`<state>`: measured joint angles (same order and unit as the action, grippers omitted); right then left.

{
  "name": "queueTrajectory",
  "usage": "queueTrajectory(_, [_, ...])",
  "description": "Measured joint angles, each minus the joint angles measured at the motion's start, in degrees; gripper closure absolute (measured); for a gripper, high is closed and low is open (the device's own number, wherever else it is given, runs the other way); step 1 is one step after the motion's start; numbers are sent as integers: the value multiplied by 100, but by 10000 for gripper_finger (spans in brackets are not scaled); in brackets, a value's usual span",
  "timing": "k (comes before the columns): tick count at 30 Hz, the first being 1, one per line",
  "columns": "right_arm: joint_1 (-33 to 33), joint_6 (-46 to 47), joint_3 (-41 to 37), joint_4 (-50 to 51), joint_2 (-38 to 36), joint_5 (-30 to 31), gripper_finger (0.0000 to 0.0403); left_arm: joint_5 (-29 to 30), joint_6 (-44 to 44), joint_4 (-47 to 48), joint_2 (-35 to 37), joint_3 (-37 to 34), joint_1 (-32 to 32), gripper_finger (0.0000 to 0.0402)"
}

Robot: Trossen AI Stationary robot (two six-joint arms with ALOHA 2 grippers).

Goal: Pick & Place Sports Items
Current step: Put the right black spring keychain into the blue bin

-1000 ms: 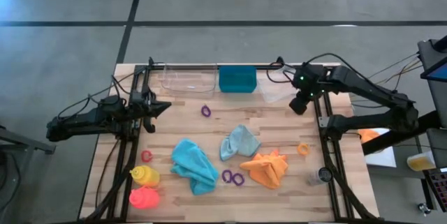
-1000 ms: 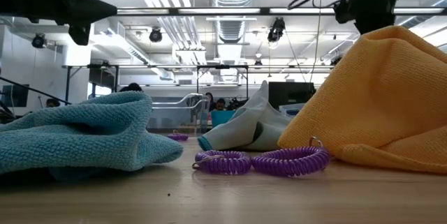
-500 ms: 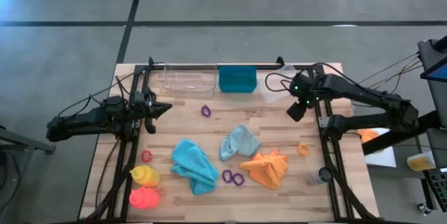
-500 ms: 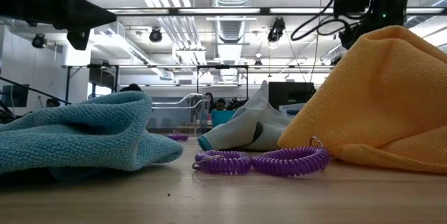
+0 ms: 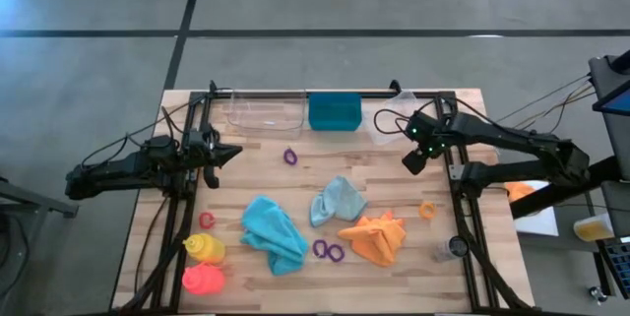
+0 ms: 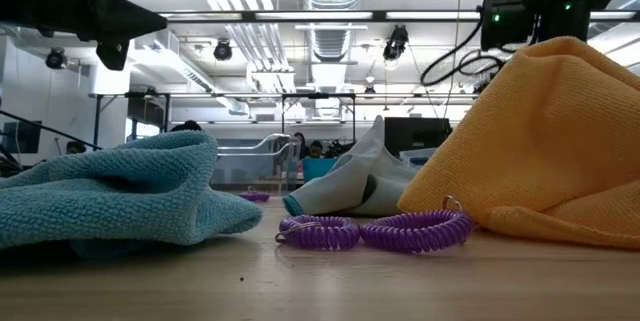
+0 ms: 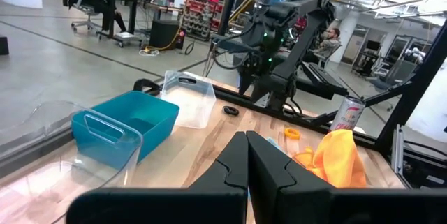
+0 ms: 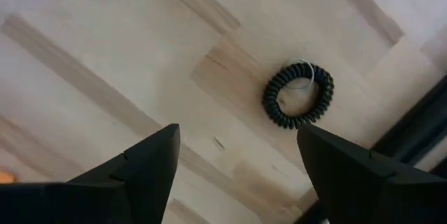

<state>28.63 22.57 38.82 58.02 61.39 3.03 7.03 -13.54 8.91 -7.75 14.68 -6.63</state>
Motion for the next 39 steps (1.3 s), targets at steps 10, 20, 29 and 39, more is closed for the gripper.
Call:
queueTrajectory(10, [162,-44,-6,-53,1164,31,110,0,0,-4,0,0,-4,401])
queueTrajectory(20, [176,-110,-6,-489,1949,600,110,0,0,41,0,-1,-4,401])
queueTrajectory(29, [183,-330,-8,-804,1970,509,110,0,-2,188,0,-4,-4,401])
queueTrajectory(39, [452,-337,-371,-1023,1945,82,110,0,-44,186,0,-7,-4,401])
